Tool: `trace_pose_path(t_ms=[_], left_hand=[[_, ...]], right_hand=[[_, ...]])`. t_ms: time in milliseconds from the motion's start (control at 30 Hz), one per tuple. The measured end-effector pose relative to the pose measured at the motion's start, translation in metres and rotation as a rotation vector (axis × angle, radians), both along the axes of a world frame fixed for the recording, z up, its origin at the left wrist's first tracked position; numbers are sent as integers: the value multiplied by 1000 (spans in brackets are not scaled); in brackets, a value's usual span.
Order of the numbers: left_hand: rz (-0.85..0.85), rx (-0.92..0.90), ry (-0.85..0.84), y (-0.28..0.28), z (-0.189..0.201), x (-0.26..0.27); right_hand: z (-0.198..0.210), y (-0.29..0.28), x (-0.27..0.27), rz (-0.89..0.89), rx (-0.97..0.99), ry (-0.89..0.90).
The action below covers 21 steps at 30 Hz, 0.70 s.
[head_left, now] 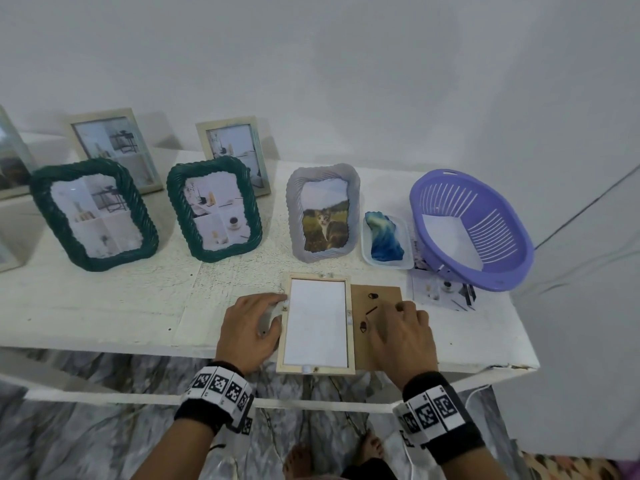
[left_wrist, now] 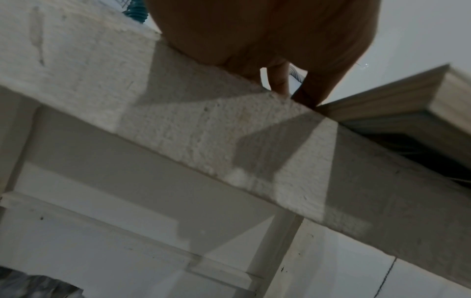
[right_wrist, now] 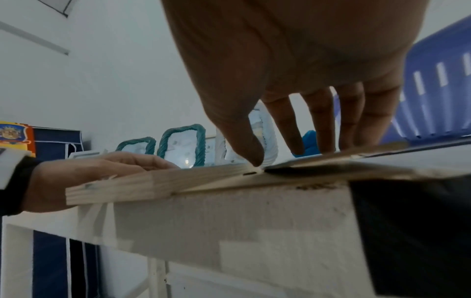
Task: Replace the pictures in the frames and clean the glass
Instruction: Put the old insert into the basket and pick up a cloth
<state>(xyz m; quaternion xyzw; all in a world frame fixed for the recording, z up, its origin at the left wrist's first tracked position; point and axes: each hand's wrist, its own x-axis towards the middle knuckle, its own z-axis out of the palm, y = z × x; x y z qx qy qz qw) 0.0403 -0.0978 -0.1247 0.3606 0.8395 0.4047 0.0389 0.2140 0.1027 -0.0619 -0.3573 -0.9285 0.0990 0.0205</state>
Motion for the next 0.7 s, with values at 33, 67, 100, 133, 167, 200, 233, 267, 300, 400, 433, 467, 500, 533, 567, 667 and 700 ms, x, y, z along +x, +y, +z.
trace_pose_path(t_ms=[33,67,100,133,167,200,233,267,300,400,433,467,500,533,567,667,700], left_hand=[[-3,0,-2,0,0,0],[-7,1,2,0,0,0],[-10,2,7,0,0,0],[-12,2,12,0,0,0],[-13,1,16,0,0,0],[-13,2,18,0,0,0],[-13,4,19,0,0,0],[-14,7,21,0,0,0],[-15,9,22,0,1,1],[-15,-4,9,0,2,3],[-13,-12,10,0,2,3],[-10,-18,15,0,2,4],[-6,-22,17,0,2,4],[-3,-25,18,0,1,4],[-3,-30,17,0,1,4],[-4,-43,20,0,2,4],[-5,-43,18,0,1,4]], right_hand=[[-3,2,5,-4,7,-41],[-5,3,9,-6,2,-58],[-8,4,13,-3,-2,-53],[-9,4,15,0,-6,-44],[-11,4,16,4,-10,-29],[-11,5,17,4,-19,-18],[-11,6,18,1,-28,-5],[-9,7,20,-11,-40,11],[-8,9,21,-31,-52,36],[-1,14,26,-82,-33,151],[2,15,26,-85,-7,183],[5,14,25,-80,16,209],[7,13,22,-69,33,236],[10,11,19,-57,42,256],[13,7,14,-41,48,274],[18,-10,-1,32,94,304],[19,-17,-6,61,107,296]])
